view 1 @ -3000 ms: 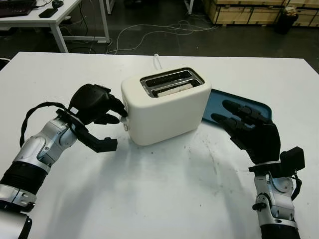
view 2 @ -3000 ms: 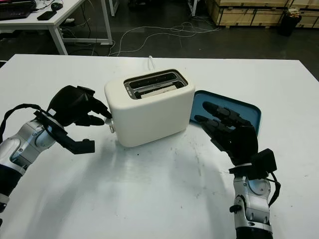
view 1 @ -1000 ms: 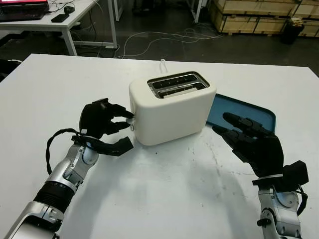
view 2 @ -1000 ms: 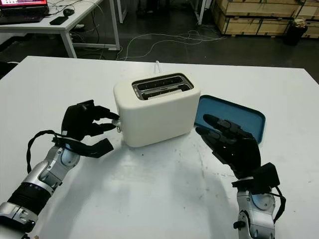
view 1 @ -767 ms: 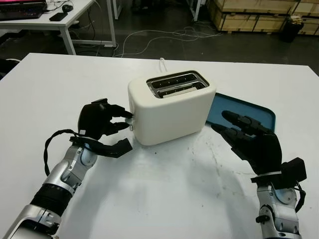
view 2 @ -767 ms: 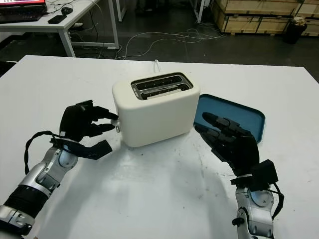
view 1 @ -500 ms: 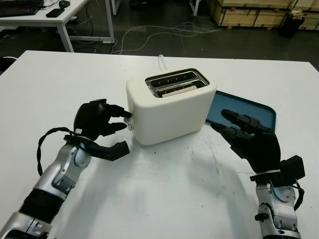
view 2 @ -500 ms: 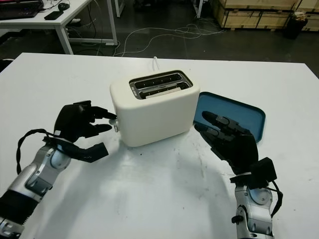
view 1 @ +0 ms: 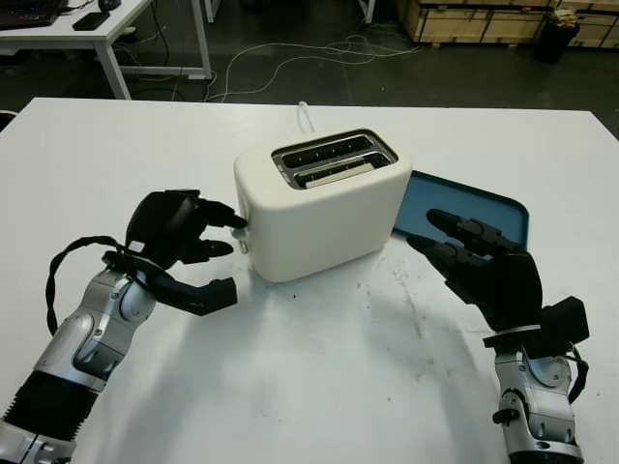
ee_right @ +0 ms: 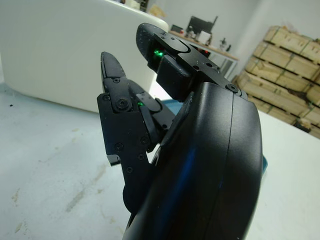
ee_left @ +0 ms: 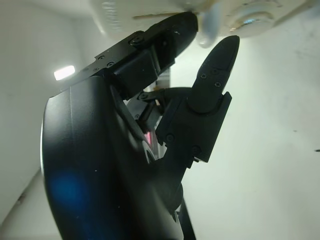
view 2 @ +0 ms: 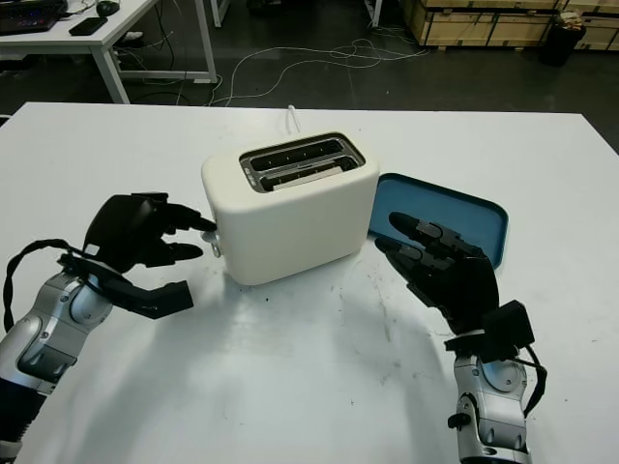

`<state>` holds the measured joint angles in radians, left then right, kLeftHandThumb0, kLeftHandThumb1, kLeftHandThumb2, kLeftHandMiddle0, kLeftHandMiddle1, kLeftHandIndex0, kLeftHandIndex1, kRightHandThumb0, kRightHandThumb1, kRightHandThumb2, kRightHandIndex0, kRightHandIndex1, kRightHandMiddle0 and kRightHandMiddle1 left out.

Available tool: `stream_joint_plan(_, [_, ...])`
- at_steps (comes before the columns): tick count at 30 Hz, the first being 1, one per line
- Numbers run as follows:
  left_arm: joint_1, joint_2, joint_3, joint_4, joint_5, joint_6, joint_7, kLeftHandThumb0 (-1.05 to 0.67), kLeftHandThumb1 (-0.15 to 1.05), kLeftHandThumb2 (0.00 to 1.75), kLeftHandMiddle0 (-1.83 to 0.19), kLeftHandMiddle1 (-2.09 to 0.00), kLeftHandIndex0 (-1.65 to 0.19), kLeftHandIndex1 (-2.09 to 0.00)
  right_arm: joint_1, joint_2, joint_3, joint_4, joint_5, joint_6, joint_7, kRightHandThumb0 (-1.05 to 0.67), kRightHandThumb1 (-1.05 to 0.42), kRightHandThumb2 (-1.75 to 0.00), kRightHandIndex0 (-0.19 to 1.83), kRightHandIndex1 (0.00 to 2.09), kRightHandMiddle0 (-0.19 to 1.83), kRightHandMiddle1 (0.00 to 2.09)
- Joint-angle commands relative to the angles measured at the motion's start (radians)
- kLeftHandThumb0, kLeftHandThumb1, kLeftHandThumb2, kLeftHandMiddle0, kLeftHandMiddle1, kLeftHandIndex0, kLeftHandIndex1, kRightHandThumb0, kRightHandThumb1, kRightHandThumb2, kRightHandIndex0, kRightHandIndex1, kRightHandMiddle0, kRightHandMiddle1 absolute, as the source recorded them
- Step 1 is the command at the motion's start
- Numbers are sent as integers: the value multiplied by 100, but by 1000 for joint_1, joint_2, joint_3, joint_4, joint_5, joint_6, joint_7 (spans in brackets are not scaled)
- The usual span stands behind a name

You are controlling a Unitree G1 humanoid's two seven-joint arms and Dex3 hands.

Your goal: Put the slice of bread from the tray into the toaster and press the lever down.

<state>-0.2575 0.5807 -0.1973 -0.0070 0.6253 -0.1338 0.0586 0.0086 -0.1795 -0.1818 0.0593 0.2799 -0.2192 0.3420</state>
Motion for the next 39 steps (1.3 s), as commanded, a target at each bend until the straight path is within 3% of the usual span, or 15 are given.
stream_joint_plan(1, [-27,-12,17,-25,4,2,-8,-41,73,1,-76,-114,-115,0,-12,-4,4,7,-5,11,0,-30,-92,-4,97,0,92,0])
stream_joint_plan(14, [-49,-22,98,-26,20,-32,42,-41,72,0,-87,-105,-116,-1,-4,-1,14,7,-5,7,17,-30,-92,-4,98,0,93,0])
stream_joint_plan(19, [-54,-25,155,-44,-7,-26,42,-47,73,1,-94,-80,-115,0,-17,-13,8,0,-25,12,-8,-30,-92,-3,96,0,89,0])
stream_joint_plan(27, [78,-221,247,-142,-190,16,94,-55,81,2,-84,-69,-100,0,-162,-83,-53,85,-29,-1,-25,-26,-91,-1,92,0,85,0])
stream_joint_plan(33, [158,-314,240,-211,-165,52,134,-62,89,3,-74,-64,-89,0,-280,-125,-75,183,-33,-1,-21,-37,-88,0,96,1,85,0])
stream_joint_plan(39, [153,-351,223,-195,-137,90,145,-62,91,1,-70,-64,-85,0,-339,-160,-47,214,-74,75,-31,-51,-86,0,87,0,79,0])
